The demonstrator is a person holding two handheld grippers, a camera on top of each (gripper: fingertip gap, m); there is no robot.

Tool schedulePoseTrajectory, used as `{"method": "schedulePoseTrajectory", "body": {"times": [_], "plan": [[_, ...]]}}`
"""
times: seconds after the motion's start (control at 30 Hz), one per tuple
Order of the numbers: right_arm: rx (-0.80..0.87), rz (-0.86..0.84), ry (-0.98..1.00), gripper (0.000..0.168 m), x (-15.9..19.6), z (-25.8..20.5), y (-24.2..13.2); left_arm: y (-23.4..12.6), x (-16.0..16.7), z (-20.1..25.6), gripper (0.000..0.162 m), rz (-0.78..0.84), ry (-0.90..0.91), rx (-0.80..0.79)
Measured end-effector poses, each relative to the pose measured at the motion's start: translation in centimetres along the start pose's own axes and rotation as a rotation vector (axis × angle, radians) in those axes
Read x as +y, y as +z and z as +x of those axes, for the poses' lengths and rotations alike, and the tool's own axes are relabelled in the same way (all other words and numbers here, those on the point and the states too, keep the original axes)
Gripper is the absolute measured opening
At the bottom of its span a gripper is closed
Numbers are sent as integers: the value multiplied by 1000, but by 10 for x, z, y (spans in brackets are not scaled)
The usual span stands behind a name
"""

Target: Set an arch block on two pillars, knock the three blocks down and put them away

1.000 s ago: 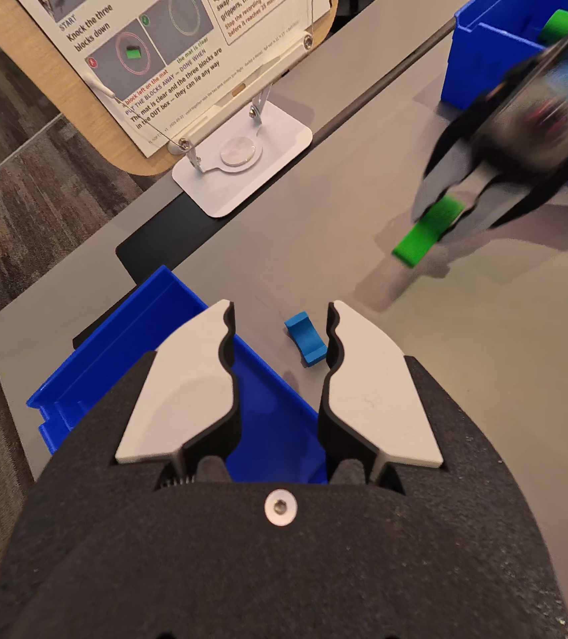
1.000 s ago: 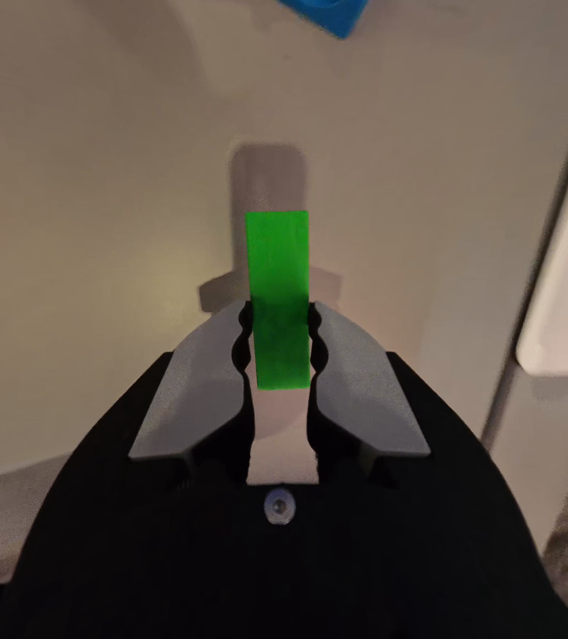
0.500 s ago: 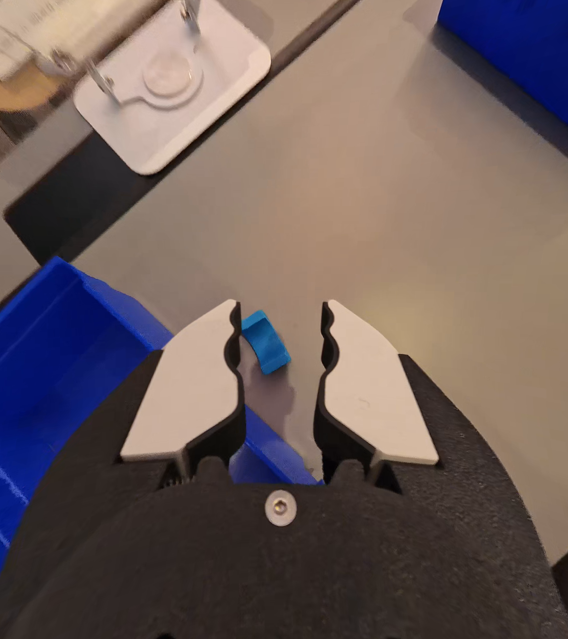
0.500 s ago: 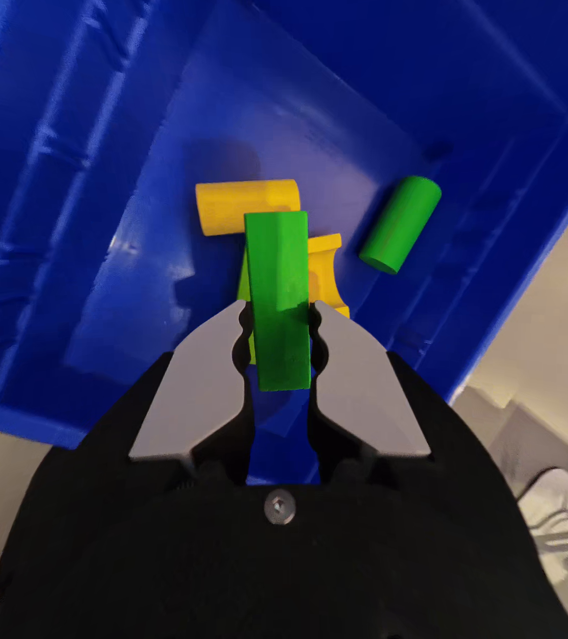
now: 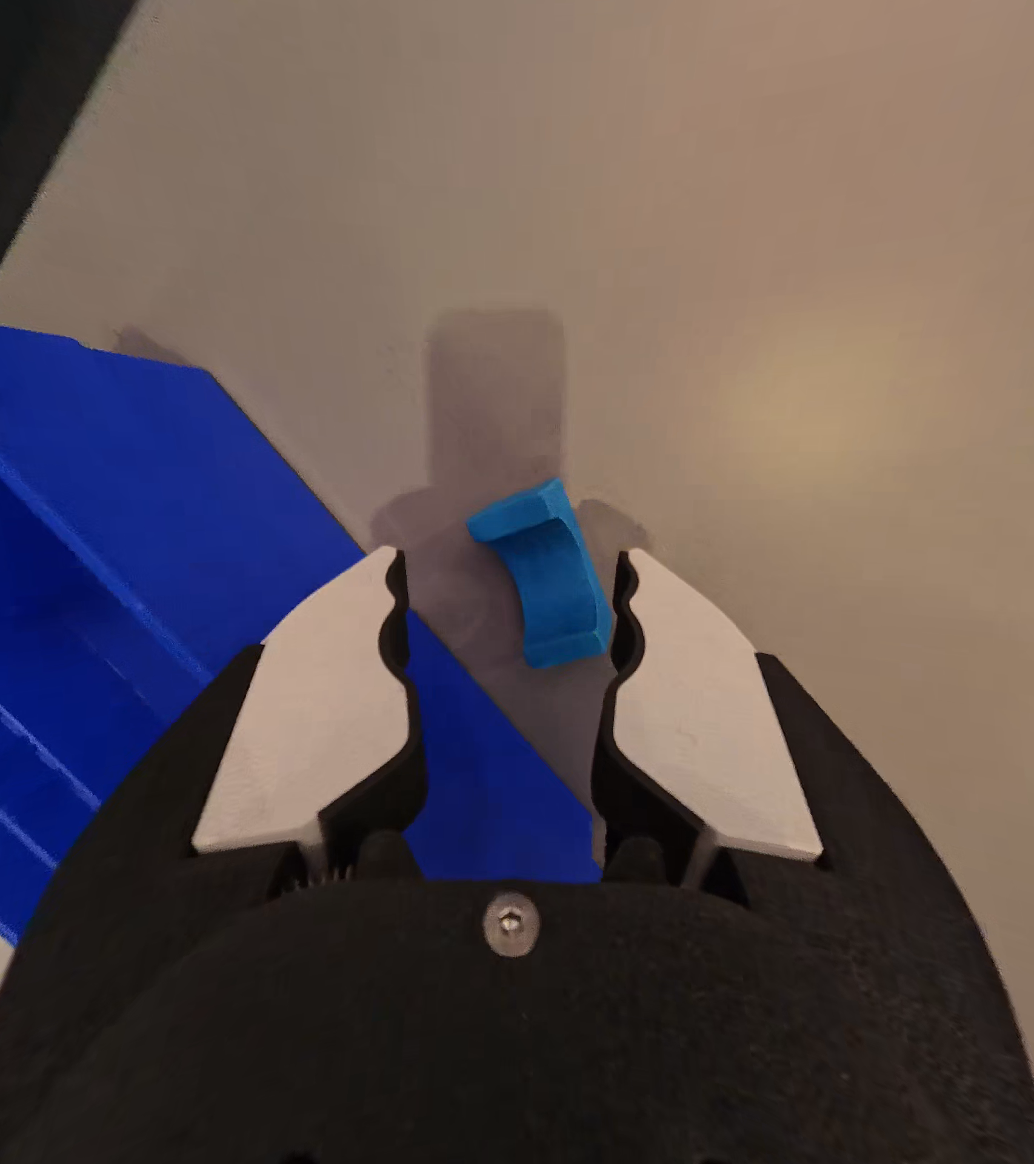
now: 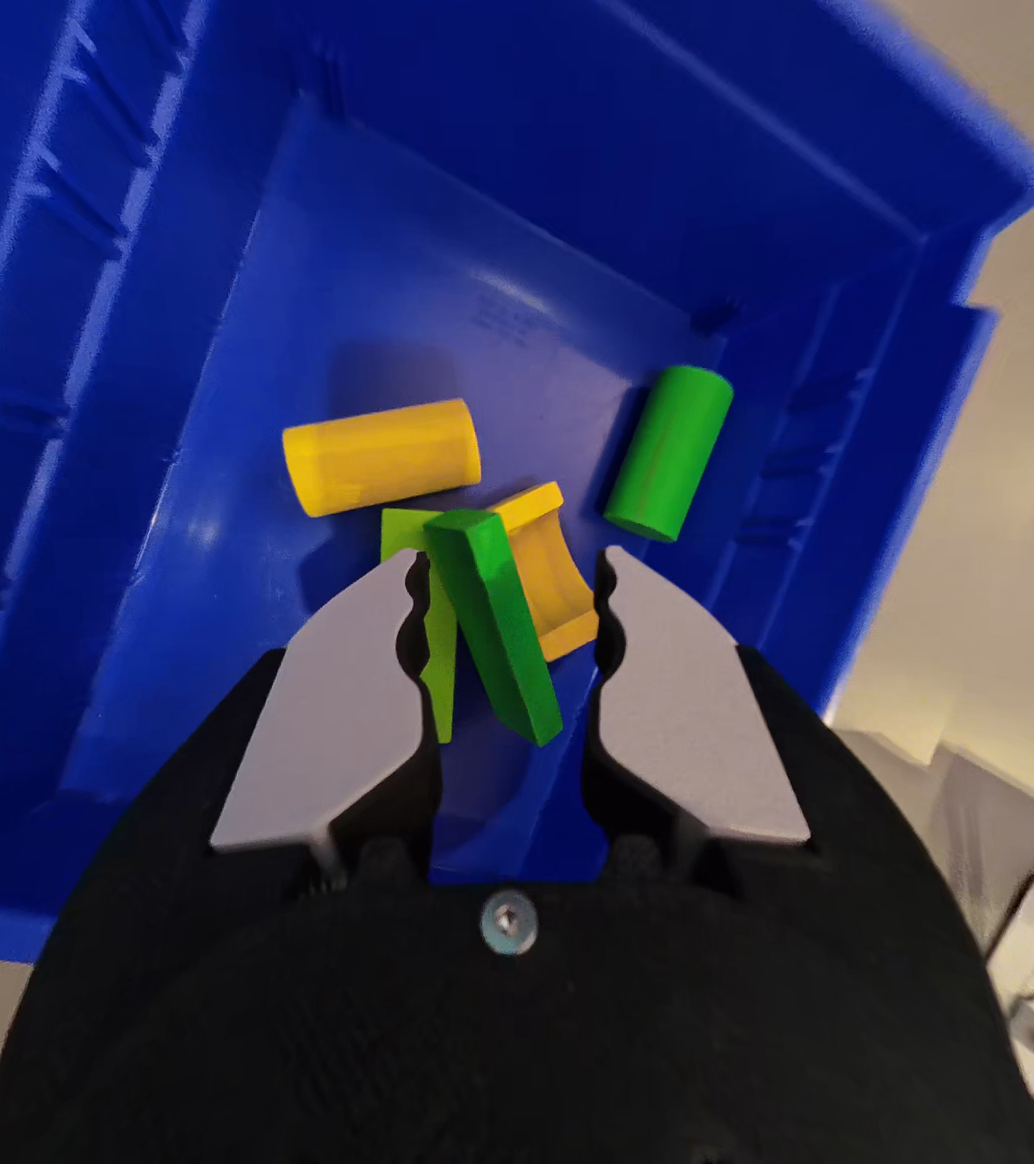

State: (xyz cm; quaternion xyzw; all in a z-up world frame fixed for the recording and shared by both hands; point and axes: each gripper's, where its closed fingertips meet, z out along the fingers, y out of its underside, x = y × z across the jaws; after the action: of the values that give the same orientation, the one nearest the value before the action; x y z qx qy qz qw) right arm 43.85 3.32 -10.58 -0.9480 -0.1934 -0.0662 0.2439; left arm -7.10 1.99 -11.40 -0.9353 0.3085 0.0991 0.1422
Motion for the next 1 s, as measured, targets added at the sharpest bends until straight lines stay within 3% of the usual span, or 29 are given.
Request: {"method": "schedulePoseTrajectory", "body": {"times": [0.2, 0.33, 0.53, 0.7, 0.83, 1.0], "plan": [[48, 163, 4, 52, -24, 15, -33, 21, 23, 6, 64, -171, 2, -6], [-12, 198, -46, 52, -21, 12, -40, 31, 29, 12, 67, -242, 13, -3], [-71, 232, -64, 51, -47, 22, -51, 33, 27, 23, 48, -240, 15, 31], [-188, 408, -14, 50, -78, 3, -64, 34, 27, 17, 28, -247, 94, -18], [-75, 447, -121, 48, -90, -3, -83, 28, 13, 26, 0, -169, 148, 5], [-110, 593, -222, 46, -121, -46, -117, 21, 8, 42, 0, -123, 191, 82]]}}
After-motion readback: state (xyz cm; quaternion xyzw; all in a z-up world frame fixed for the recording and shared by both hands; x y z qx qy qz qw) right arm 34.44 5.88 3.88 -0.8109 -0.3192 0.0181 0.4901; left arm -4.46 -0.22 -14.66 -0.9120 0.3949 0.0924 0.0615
